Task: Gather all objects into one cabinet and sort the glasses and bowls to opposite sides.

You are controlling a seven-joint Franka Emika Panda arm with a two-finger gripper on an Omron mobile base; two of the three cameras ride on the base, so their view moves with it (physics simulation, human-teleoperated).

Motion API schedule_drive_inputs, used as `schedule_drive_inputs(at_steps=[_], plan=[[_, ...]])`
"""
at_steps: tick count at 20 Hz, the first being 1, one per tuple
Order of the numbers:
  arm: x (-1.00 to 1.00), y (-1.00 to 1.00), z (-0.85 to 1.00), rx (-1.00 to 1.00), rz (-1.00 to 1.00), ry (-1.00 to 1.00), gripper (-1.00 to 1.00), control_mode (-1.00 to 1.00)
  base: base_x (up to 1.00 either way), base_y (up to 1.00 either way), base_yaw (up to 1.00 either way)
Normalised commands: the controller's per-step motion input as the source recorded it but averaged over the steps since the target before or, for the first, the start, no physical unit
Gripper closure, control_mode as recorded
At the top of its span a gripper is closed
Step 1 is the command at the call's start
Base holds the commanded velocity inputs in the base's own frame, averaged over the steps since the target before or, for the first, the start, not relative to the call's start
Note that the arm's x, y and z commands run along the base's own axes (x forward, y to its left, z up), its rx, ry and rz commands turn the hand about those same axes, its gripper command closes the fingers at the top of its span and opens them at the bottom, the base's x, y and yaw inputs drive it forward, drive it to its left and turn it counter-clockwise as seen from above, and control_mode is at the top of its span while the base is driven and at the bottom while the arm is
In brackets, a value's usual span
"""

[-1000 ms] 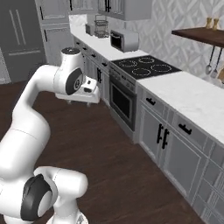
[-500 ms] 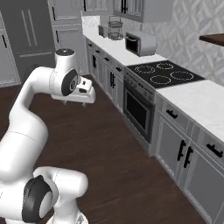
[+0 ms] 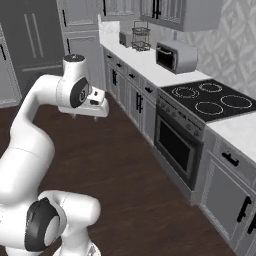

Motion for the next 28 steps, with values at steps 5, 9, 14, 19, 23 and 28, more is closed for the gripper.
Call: schedule_drive_inputs(at_steps=[5,9,14,19,23,28], plan=[[0.00,0.00,0.00,0.00,0.00,0.00,-1.00,1.00,1.00,0.60,0.22],[0.00,0.00,0.00,0.00,0.00,0.00,-1.00,1.00,1.00,0.31,0.39],[0.00,0.00,0.00,0.00,0.00,0.00,-1.00,1.00,1.00,0.37,0.09],[0.00,0.00,0.00,0.00,0.00,0.00,-1.00,1.00,1.00,0.52,0.00],[0.00,0.00,0.00,0.00,0.00,0.00,-1.00,1.00,1.00,0.62,0.00],[0.00,0.00,0.00,0.00,0.00,0.00,-1.00,1.00,1.00,0.61,0.00]])
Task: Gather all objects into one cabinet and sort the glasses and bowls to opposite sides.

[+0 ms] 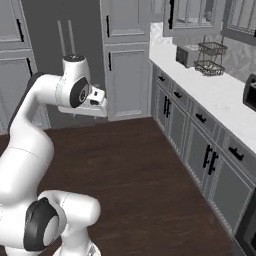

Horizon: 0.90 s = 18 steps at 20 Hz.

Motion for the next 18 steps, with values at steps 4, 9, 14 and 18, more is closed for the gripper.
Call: schedule_drive_inputs(at_steps=[4,9,14,18], plan=[[0.00,0.00,0.00,0.00,0.00,0.00,-1.00,1.00,1.00,0.57,0.00],[0.00,0.00,0.00,0.00,0.00,0.00,-1.00,1.00,1.00,0.46,-0.03],[0.00,0.00,0.00,0.00,0.00,0.00,-1.00,1.00,1.00,0.19,-0.06],[0.00,0.00,0.00,0.00,0.00,0.00,-1.00,1.00,1.00,0.13,-0.15]])
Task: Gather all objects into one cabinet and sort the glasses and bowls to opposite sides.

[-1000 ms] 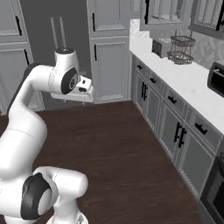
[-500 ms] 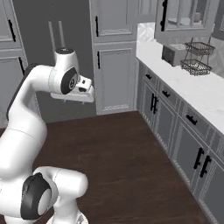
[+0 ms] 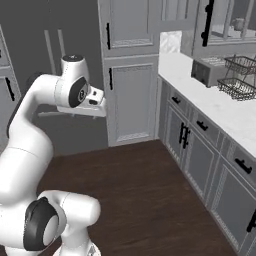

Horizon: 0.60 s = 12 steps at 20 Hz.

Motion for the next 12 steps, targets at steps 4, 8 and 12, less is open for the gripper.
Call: schedule_drive_inputs(at_steps=[4,8,12], plan=[[0.00,0.00,0.00,0.00,0.00,0.00,-1.00,1.00,1.00,0.22,-0.33],[0.00,0.00,0.00,0.00,0.00,0.00,-1.00,1.00,1.00,0.28,-0.56],[0.00,0.00,0.00,0.00,0.00,0.00,-1.00,1.00,1.00,0.46,-0.47]])
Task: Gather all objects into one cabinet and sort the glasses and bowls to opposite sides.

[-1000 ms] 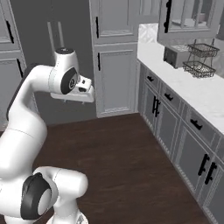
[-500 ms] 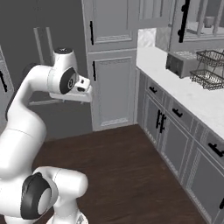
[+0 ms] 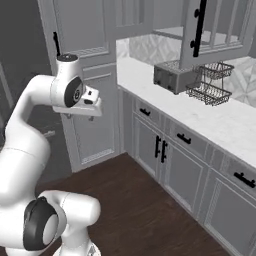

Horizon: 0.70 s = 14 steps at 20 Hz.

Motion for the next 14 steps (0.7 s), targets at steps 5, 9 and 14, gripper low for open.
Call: schedule_drive_inputs(at_steps=[5,9,14], plan=[[0.00,0.00,0.00,0.00,0.00,0.00,-1.00,1.00,1.00,0.46,-0.34],[0.00,0.00,0.00,0.00,0.00,0.00,-1.00,1.00,1.00,0.46,-0.51],[0.00,0.00,0.00,0.00,0.00,0.00,-1.00,1.00,1.00,0.52,-0.55]])
